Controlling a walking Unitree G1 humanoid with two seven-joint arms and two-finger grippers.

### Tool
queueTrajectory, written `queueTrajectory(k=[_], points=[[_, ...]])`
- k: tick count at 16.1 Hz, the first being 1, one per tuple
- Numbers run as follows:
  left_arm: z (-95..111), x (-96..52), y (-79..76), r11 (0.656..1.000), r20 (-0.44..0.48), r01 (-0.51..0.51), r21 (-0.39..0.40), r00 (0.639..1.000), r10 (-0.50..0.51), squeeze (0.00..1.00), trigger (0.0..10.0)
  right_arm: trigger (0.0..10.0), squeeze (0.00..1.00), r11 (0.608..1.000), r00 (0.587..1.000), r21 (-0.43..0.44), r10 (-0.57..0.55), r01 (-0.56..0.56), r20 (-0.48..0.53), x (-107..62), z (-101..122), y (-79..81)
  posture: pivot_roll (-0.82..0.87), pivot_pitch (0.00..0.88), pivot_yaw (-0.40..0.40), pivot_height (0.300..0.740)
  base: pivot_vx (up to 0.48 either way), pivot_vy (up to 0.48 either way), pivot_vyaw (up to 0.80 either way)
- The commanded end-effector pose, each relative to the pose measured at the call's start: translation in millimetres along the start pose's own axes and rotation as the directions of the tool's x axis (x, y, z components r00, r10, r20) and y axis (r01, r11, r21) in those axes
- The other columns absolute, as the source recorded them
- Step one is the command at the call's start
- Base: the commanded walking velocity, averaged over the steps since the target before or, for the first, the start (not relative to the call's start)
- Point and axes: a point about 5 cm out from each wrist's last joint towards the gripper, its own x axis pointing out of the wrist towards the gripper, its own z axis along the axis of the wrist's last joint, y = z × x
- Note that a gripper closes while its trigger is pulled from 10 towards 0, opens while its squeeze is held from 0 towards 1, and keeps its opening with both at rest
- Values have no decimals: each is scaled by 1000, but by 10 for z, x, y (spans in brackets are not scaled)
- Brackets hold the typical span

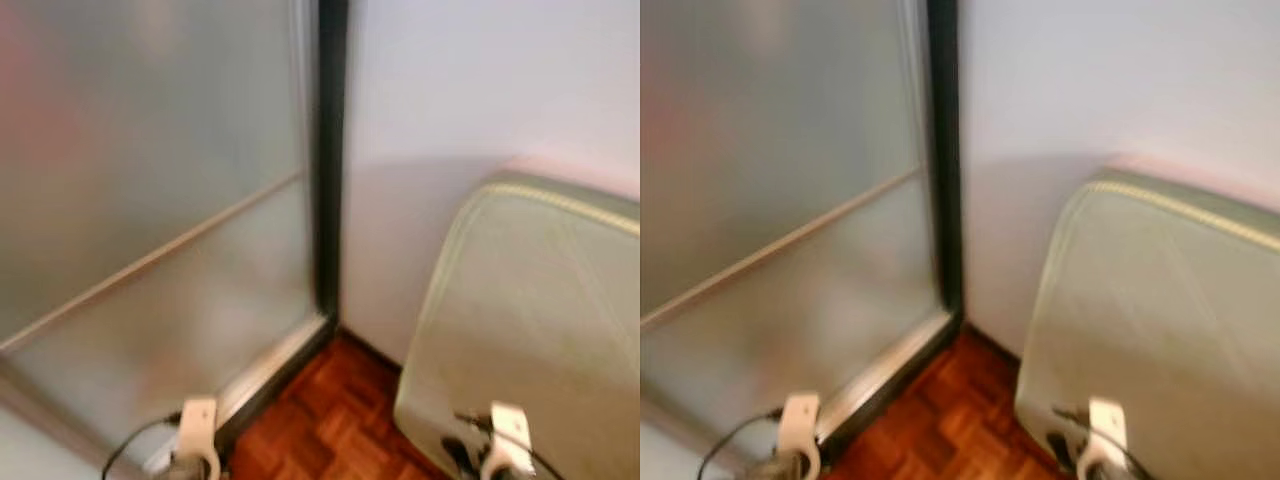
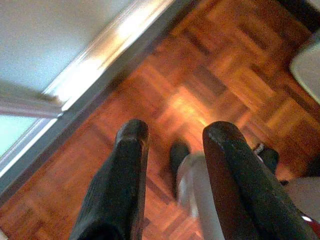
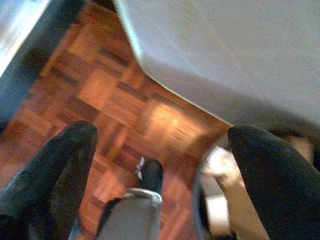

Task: Clean up the room

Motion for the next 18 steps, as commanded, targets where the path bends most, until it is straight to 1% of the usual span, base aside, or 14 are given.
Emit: queueTrajectory(k=[1, 10, 16, 18], points=[[-1, -7, 62, 1000, -9, -18, 8, 1000, 18, 0, 10000, 10000, 0, 1000, 1000, 8, 8, -8, 2, 9, 12, 36, 36, 0, -18, 740, -311, 0, 0], [-18, -9, 57, 1000, -13, -12, 14, 1000, 13, 0, 10000, 10000, 0, 1000, 1000, 3, 13, -13, 3, 6, -1, 33, 28, 0, -17, 740, -311, 0, 0], [-40, -12, 51, 1000, -17, -4, 30, 1000, 5, 0, 10000, 10000, 0, 1000, 1000, -16, 22, -22, -11, 1, -27, 27, 23, 0, -20, 740, 0, 0, 0], [-44, -12, 49, 999, -19, -2, 35, 1000, 3, 0, 10000, 10000, 0, 999, 999, -29, 30, -31, -19, 0, -31, 28, 23, 0, -21, 740, 0, 0, -800]])
